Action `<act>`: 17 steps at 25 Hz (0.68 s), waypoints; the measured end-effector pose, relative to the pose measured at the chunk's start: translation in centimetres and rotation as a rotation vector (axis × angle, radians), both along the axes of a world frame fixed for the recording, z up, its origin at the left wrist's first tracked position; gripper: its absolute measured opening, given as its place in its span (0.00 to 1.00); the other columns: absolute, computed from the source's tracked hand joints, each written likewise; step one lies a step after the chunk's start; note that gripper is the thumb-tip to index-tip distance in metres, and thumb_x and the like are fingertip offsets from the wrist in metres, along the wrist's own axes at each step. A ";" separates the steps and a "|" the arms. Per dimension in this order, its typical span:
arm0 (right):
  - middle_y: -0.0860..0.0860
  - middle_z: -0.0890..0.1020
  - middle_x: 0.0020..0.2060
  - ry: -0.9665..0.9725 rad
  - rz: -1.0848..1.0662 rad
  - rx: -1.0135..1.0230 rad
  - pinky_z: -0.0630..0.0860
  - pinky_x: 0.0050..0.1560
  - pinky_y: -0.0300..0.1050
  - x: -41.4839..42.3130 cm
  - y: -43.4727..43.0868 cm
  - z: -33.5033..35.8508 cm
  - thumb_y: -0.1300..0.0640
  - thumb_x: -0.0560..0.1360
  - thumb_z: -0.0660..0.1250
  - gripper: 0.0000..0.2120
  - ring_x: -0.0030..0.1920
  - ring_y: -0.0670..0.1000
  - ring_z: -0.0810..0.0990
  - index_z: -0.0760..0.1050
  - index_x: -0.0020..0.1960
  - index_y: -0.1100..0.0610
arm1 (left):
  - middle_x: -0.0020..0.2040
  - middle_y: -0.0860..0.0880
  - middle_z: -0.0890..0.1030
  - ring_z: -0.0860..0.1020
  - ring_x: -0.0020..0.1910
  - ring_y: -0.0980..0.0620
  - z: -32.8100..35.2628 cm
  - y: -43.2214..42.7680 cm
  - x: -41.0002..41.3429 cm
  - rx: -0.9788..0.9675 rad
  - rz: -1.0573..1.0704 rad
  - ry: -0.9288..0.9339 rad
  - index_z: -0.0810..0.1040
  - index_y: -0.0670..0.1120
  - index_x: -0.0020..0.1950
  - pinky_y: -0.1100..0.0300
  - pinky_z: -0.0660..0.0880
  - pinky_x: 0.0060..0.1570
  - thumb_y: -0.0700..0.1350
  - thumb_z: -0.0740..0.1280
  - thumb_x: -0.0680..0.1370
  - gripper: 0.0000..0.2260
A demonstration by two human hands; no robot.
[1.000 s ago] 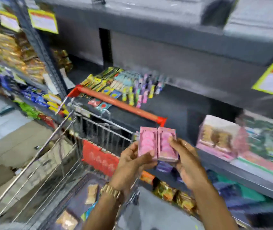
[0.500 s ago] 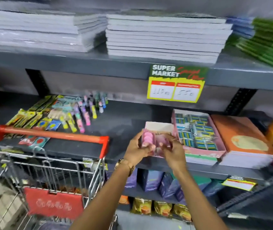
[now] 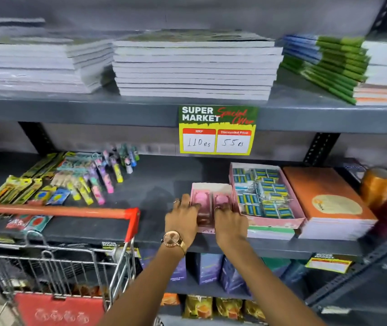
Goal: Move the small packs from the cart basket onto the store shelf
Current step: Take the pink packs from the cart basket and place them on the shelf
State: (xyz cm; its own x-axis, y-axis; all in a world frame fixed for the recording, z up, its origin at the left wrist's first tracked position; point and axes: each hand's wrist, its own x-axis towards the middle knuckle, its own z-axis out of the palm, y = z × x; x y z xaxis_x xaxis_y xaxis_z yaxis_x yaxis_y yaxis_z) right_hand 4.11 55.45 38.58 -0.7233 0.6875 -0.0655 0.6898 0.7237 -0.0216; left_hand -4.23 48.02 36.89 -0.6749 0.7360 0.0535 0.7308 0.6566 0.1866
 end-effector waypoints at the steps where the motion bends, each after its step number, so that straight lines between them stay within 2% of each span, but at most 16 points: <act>1: 0.56 0.72 0.67 -0.016 0.001 0.001 0.74 0.48 0.46 0.0 0.1 -0.1 0.64 0.78 0.55 0.15 0.56 0.57 0.80 0.74 0.61 0.59 | 0.63 0.46 0.69 0.69 0.62 0.43 -0.3 -0.1 -0.1 0.002 -0.003 0.016 0.75 0.52 0.61 0.51 0.77 0.46 0.40 0.57 0.78 0.15; 4: 0.56 0.68 0.70 -0.015 -0.018 -0.036 0.76 0.53 0.48 0.0 -0.2 -0.1 0.64 0.79 0.53 0.17 0.60 0.57 0.78 0.70 0.65 0.59 | 0.62 0.45 0.71 0.70 0.62 0.41 -0.6 -1.2 -0.4 0.064 -0.053 0.045 0.75 0.51 0.61 0.49 0.78 0.47 0.41 0.62 0.75 0.15; 6: 0.56 0.69 0.69 0.018 -0.043 -0.052 0.75 0.57 0.50 -0.2 -1.1 0.8 0.65 0.78 0.54 0.19 0.61 0.58 0.77 0.66 0.68 0.58 | 0.64 0.45 0.73 0.71 0.62 0.41 -0.2 -3.2 -0.8 0.126 -0.095 0.030 0.75 0.50 0.62 0.47 0.76 0.53 0.46 0.64 0.74 0.16; 8: 0.56 0.71 0.68 0.109 -0.011 -0.026 0.76 0.56 0.52 -0.5 -2.7 2.0 0.63 0.77 0.58 0.21 0.60 0.60 0.77 0.64 0.69 0.57 | 0.62 0.45 0.77 0.75 0.59 0.41 0.7 -6.0 -1.7 0.229 -0.070 0.066 0.78 0.48 0.59 0.47 0.76 0.54 0.52 0.63 0.74 0.17; 10: 0.55 0.73 0.65 0.218 0.138 -0.040 0.76 0.54 0.54 -1.8 -6.8 3.1 0.59 0.76 0.61 0.20 0.59 0.61 0.78 0.65 0.68 0.55 | 0.58 0.45 0.80 0.77 0.56 0.40 0.9 -10.4 -2.9 0.294 0.033 0.097 0.80 0.48 0.55 0.48 0.77 0.53 0.54 0.59 0.71 0.19; 13: 0.55 0.78 0.59 0.364 0.486 -0.179 0.74 0.54 0.53 -4.6 -15.9 2.8 0.56 0.76 0.61 0.16 0.59 0.61 0.76 0.71 0.63 0.55 | 0.56 0.43 0.79 0.76 0.55 0.39 -0.5 -18.8 -4.1 0.282 0.234 0.078 0.79 0.47 0.55 0.48 0.77 0.51 0.52 0.57 0.69 0.21; 17: 0.56 0.82 0.55 0.210 0.796 -0.420 0.73 0.57 0.53 -9.1 -26.5 -1.4 0.56 0.75 0.61 0.11 0.58 0.61 0.75 0.77 0.56 0.56 | 0.55 0.41 0.79 0.76 0.51 0.37 -4.8 -30.8 -3.7 0.270 0.569 -0.107 0.78 0.45 0.57 0.47 0.76 0.49 0.53 0.54 0.69 0.24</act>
State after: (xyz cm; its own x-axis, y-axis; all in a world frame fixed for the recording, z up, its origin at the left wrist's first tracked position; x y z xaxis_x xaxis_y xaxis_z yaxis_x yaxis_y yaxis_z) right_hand -4.96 28.95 37.18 -0.9977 -0.0675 -0.0107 -0.0551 0.8873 -0.4580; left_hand -7.88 17.22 32.11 -0.9682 0.2304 0.0973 0.2492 0.8560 0.4528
